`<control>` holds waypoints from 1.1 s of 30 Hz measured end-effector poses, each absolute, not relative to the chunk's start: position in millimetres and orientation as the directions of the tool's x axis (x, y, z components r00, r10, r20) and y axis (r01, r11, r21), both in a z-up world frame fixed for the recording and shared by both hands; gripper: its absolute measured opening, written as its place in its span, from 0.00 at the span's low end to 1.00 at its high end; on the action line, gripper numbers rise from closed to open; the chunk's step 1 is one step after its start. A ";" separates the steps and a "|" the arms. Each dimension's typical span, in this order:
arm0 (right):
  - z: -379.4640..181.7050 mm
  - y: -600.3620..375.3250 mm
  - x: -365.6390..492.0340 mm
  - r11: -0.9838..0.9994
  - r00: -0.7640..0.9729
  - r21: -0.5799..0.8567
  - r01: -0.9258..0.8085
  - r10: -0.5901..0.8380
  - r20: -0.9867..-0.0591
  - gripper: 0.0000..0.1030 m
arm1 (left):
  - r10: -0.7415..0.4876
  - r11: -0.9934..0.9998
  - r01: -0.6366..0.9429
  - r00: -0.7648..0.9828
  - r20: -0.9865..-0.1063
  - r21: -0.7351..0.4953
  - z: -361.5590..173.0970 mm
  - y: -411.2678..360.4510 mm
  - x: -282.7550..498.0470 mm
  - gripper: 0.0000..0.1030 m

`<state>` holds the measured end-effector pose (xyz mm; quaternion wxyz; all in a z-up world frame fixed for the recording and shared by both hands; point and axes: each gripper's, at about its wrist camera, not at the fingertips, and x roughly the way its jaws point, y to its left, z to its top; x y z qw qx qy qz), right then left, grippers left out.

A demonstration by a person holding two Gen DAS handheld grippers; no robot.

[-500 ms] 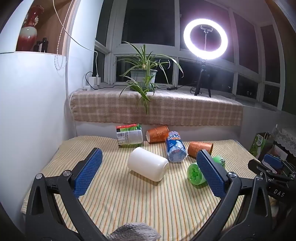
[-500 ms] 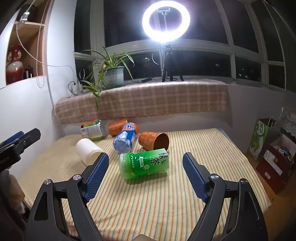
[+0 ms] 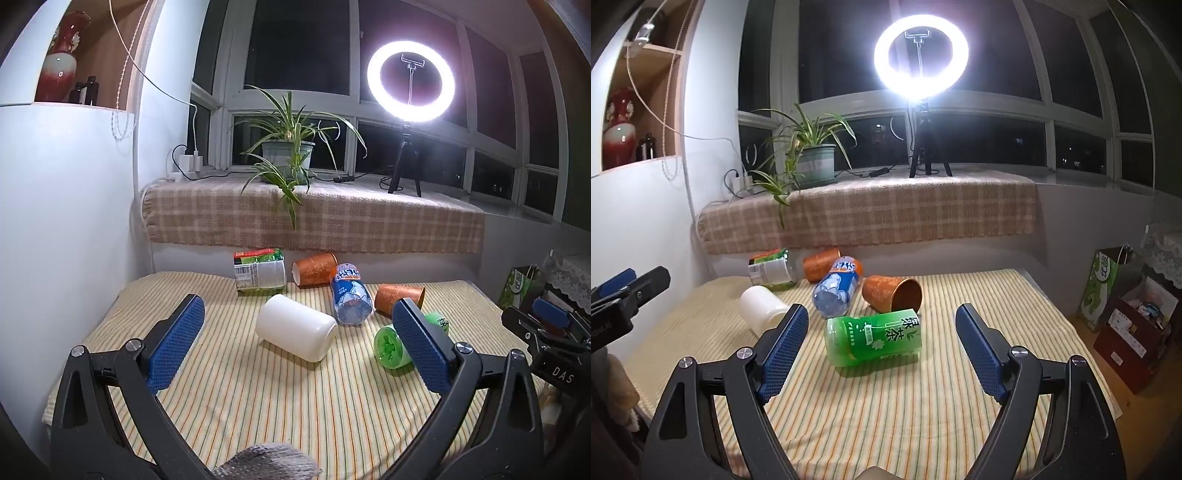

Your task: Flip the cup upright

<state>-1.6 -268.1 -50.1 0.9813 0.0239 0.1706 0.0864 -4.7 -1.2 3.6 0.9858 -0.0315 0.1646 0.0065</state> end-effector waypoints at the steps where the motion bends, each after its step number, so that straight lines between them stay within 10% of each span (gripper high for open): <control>1: -49.3 -268.3 -1.5 0.984 0.928 0.074 -0.160 0.176 -0.329 0.80 | 0.003 0.998 -0.024 0.946 -0.324 -0.061 3.5 -1.0 -4.6 1.00; 33: -49.7 -267.2 5.3 0.996 0.939 0.045 -0.079 0.090 -0.332 0.80 | -0.004 0.997 -0.021 0.941 -0.337 -0.071 -7.1 2.2 -3.1 1.00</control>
